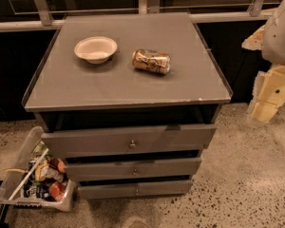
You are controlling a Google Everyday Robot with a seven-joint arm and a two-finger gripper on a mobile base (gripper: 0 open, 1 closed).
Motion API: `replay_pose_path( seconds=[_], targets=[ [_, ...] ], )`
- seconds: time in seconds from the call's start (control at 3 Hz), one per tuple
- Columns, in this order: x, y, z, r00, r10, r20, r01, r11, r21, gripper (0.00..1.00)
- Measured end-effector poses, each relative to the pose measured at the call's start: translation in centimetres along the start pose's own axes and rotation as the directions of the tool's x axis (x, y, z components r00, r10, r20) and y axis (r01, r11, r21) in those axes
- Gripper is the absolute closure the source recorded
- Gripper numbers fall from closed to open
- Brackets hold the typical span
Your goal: Open middle drawer
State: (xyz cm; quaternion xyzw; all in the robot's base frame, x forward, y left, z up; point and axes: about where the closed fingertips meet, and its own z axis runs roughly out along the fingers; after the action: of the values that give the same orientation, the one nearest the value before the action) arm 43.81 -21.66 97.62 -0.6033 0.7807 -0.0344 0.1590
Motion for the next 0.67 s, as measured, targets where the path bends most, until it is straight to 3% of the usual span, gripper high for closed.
replay_pose_path(
  seconds=[0.67],
  targets=[
    [0.1,0.0,1.0,1.000,0.002,0.016,-0.001,0.9998,-0.018,0.00]
  ],
)
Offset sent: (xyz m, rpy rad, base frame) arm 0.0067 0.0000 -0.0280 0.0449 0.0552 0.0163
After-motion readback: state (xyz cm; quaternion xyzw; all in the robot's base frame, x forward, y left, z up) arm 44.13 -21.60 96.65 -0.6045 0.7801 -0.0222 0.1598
